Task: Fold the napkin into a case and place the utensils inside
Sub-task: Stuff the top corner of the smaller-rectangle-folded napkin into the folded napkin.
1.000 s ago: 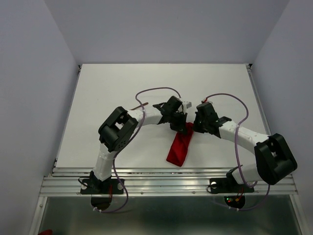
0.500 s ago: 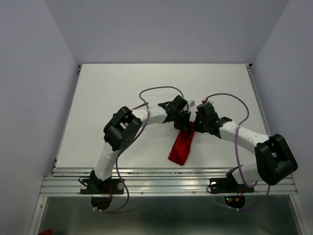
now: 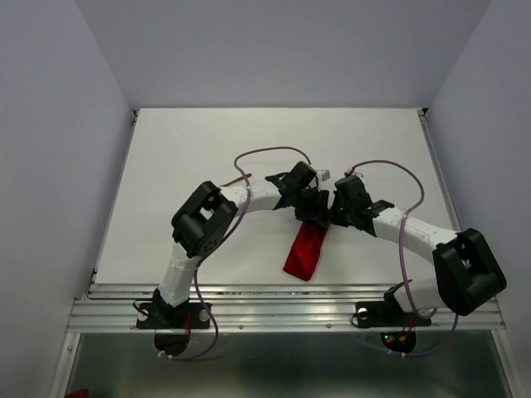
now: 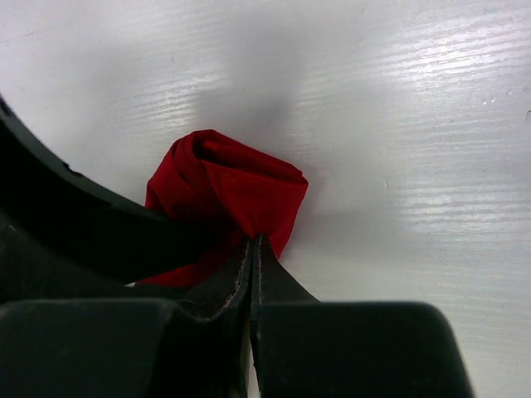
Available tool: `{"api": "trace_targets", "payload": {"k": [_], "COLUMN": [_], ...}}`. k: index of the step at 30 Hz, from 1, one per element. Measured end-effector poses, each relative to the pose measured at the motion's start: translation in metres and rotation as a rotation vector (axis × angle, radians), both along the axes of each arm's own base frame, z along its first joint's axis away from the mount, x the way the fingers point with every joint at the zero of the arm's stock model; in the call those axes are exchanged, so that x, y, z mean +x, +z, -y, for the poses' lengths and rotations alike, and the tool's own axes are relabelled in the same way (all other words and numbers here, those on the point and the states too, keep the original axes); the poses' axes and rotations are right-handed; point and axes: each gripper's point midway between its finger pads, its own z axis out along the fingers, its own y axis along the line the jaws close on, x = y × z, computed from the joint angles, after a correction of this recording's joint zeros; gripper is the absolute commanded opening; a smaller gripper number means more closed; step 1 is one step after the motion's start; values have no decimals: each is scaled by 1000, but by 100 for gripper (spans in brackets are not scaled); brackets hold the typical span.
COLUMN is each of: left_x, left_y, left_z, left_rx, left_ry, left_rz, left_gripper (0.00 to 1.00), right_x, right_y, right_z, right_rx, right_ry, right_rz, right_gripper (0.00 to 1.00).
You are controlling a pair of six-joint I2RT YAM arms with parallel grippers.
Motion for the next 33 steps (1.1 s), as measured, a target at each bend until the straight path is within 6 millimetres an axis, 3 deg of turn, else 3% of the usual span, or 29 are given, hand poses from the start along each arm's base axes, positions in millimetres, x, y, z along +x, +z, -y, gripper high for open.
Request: {"api": "trace_targets", "payload": {"k": [3,9,17,19,27,29,33], "left_x": [-6,-15,-15,-14,-8,-8,-9], "left_y": [11,30,48,45,42,40,33], "left_z": [-5,-15,-18,-21,-23,-22,-19], "left_rx": [-11,-29,-83,-80,-88,-96,-101], "left_ry": [-14,-27,-31,-25,-19,-23,-32], "left_rz": [18,45,72,64,66,60,44], "left_gripper": [72,69,35,16,8,0,0], "right_x": [0,1,1,1,1,0,0], "right_y": [0,2,3,3,5,5,5], "right_z": [2,3,3,3,3,3,3], "right_rx": [-7,-10,-8,-7,-5,-5,-5], "right_ry": [-8,-14,-14,-14,-15,-14,-15], "right_rz": [3,8,10,11,15,15,15], "right_gripper": [1,1,1,1,1,1,1]}}
